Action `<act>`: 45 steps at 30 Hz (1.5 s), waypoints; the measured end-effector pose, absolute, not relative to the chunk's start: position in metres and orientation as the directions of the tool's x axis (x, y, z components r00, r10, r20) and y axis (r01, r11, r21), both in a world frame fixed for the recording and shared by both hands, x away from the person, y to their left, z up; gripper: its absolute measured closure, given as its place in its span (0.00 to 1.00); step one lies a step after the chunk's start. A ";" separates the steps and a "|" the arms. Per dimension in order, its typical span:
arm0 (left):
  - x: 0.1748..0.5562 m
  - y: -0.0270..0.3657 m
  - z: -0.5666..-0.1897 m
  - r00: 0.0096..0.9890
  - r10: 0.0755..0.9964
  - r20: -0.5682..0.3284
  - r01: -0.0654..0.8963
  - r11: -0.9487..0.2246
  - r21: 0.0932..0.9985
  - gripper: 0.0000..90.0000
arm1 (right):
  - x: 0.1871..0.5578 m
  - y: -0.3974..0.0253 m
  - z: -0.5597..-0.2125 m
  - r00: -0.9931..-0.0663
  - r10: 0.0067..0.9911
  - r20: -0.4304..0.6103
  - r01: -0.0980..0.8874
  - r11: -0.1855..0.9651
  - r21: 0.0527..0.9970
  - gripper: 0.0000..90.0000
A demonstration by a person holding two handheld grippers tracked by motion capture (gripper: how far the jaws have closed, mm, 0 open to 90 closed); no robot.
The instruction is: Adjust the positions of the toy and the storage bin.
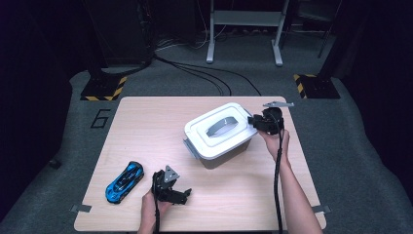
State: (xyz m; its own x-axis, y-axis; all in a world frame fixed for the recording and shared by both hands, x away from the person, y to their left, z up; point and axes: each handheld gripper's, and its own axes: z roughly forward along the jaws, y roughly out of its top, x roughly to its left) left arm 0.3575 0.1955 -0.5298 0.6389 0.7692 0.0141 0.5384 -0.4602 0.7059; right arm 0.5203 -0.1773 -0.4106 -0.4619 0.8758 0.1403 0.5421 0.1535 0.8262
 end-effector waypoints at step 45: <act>0.355 0.195 -0.531 0.627 0.779 0.013 0.536 -0.444 0.718 0.02 | 0.528 -0.082 -0.410 -0.583 0.803 0.121 0.510 0.246 0.824 0.73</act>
